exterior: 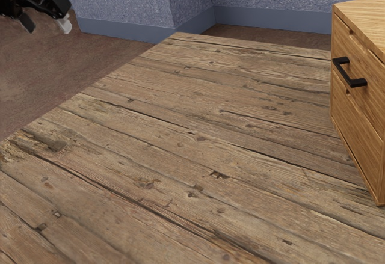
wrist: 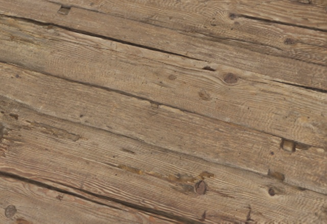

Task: Pull the drawer handle with one arm to open the drawer

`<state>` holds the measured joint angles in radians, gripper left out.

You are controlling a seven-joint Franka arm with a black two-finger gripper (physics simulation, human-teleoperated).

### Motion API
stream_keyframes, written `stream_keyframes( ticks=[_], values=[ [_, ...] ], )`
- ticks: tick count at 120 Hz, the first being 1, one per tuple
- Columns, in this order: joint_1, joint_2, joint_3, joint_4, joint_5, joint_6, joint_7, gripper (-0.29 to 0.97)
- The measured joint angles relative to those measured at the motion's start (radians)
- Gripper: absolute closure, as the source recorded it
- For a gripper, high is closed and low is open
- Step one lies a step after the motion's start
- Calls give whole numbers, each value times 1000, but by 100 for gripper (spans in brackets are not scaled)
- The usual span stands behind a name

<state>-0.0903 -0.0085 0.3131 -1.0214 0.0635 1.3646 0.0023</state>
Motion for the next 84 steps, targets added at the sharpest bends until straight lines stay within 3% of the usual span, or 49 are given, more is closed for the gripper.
stream_keyframes(
  ticks=[15, 25, 31, 44, 50, 68, 84],
  values=[
    [-294, 44, -6, 24, -21, -3, 3, 2],
    [-390, 67, -12, 27, -2, -3, 4, 2],
    [-354, 84, -9, 28, 3, 10, 4, 2],
    [-140, 116, -11, 31, 1, 49, -29, 2],
    [-108, 152, -19, 32, -23, 101, -78, 2],
    [-149, 387, -43, 14, -140, 606, -207, 2],
    [-159, 477, -60, 10, -267, 951, -320, 2]
  ],
)
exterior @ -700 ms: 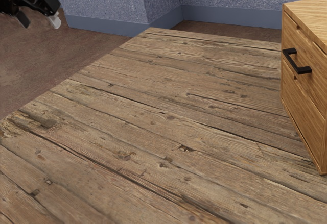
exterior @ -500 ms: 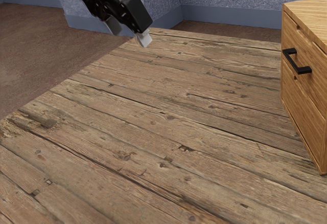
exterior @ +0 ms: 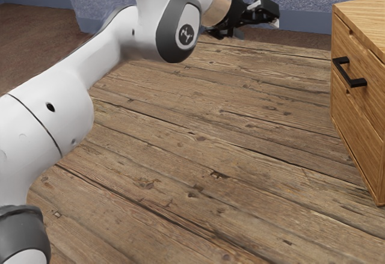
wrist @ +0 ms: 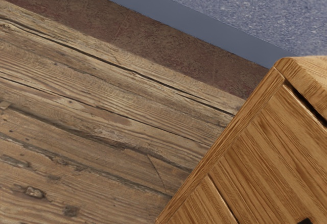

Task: Pull the drawer handle with one arm to open the drawer

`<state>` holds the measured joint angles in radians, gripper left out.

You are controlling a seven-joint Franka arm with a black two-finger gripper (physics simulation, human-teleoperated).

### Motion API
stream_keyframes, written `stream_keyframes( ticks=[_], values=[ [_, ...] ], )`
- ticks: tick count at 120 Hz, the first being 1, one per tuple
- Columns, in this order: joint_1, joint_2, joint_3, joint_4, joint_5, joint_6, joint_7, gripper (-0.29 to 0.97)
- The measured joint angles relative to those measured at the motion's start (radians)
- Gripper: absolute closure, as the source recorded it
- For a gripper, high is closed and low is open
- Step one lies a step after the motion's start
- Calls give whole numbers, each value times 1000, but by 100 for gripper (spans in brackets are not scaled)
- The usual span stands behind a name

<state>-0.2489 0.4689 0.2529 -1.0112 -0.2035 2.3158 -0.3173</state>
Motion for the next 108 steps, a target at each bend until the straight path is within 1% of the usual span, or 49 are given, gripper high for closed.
stream_keyframes(
  ticks=[3, 11, 17, 25, 35, 41, 52, 61, 68, 82, 108],
  values=[
    [-12, 0, -2, -24, -31, 48, -20, 2],
    [-81, -14, 1, -125, -172, 185, -68, 2],
    [-128, -26, 27, -163, -241, 261, -101, 2],
    [-153, -30, 47, -182, -299, 332, -141, 2],
    [-160, -21, 56, -201, -338, 383, -185, 2],
    [-163, -18, 62, -212, -348, 390, -209, 2],
    [-177, -25, 79, -217, -320, 349, -249, 2],
    [-217, -43, 120, -218, -300, 293, -277, 2],
    [-247, -42, 135, -212, -292, 259, -296, 2],
    [-283, -28, 140, -204, -284, 215, -330, 2],
    [-287, 8, 141, -203, -280, 177, -379, 2]
  ],
)
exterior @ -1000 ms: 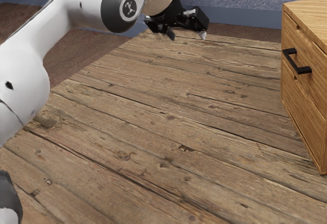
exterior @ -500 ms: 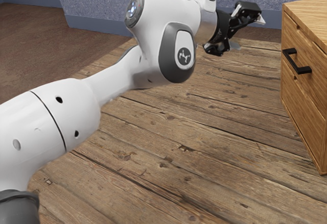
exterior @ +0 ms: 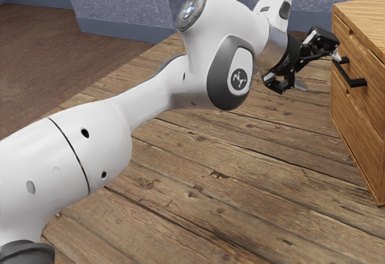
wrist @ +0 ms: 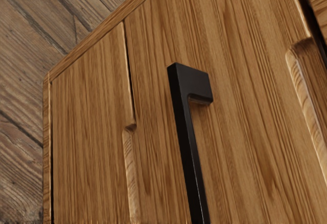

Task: Pull the drawer handle with one arm to open the drawer

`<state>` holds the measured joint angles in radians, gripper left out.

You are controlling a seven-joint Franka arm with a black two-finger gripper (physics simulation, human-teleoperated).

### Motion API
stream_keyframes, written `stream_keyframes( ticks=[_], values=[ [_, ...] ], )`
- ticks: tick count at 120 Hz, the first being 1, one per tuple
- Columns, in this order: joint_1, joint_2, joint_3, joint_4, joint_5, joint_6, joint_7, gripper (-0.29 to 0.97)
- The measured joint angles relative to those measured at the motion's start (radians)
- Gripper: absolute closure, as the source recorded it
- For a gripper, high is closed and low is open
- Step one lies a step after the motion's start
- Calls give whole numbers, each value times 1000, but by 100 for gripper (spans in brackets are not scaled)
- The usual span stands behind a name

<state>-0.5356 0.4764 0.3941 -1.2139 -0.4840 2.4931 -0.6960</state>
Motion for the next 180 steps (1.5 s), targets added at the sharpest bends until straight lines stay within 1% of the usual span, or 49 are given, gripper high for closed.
stream_keyframes(
  ticks=[7, 19, 44, 59, 75, 89, 111, 138, 151, 180],
  values=[
    [0, 9, -1, 6, 0, -3, -10, 2],
    [7, 57, -2, 49, -3, -5, -26, 2],
    [12, 96, -4, 72, -5, 3, -52, 2],
    [55, 148, -8, 138, -6, 16, -64, 2],
    [74, 205, -27, 200, -7, 38, -74, 2],
    [97, 227, -55, 210, -7, 69, -81, 2],
    [100, 245, -62, 208, -7, 85, -90, 2],
    [101, 237, -14, 237, 103, -35, -99, 2],
    [100, 232, 3, 238, 141, -94, -103, 2],
    [97, 164, 26, 220, 259, -252, -109, 2]
  ],
)
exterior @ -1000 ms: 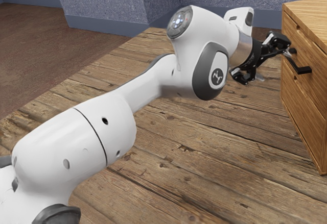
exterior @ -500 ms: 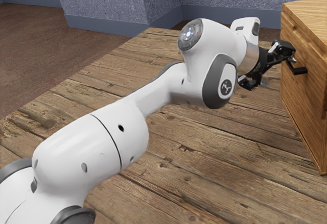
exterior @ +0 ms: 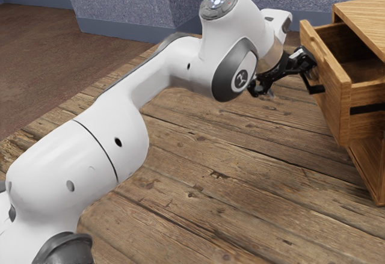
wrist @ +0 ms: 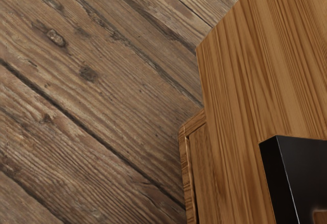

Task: Pull the drawer handle with one arm to open the drawer

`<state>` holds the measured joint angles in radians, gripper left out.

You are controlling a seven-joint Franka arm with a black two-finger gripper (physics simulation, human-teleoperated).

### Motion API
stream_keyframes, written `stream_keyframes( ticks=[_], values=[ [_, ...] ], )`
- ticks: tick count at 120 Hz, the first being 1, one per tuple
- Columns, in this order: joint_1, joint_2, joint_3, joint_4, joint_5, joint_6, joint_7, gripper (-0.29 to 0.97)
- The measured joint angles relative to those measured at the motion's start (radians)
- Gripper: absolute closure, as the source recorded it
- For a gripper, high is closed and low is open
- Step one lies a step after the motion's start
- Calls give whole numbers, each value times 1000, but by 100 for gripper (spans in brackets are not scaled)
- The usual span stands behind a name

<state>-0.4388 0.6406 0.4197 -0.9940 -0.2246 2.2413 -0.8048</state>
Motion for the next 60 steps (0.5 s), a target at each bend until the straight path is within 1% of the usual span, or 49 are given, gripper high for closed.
stream_keyframes(
  ticks=[9, 21, 29, 36, 43, 47, 51, 55, 60],
  values=[
    [-1, -22, 20, -1, 39, -64, -1, 2],
    [-16, -44, 60, -5, 69, -154, -2, 2],
    [-21, -84, 81, -9, 94, -224, -1, 1],
    [-22, -188, 110, 12, 152, -326, -1, 2],
    [-82, -325, 108, 75, 267, -472, -6, 2],
    [-123, -434, 72, 46, 330, -560, -10, 2],
    [-144, -521, 29, 3, 380, -639, -14, 2],
    [-151, -574, -8, -25, 419, -714, -18, 2],
    [-162, -609, -33, -42, 455, -796, -23, 2]
  ],
)
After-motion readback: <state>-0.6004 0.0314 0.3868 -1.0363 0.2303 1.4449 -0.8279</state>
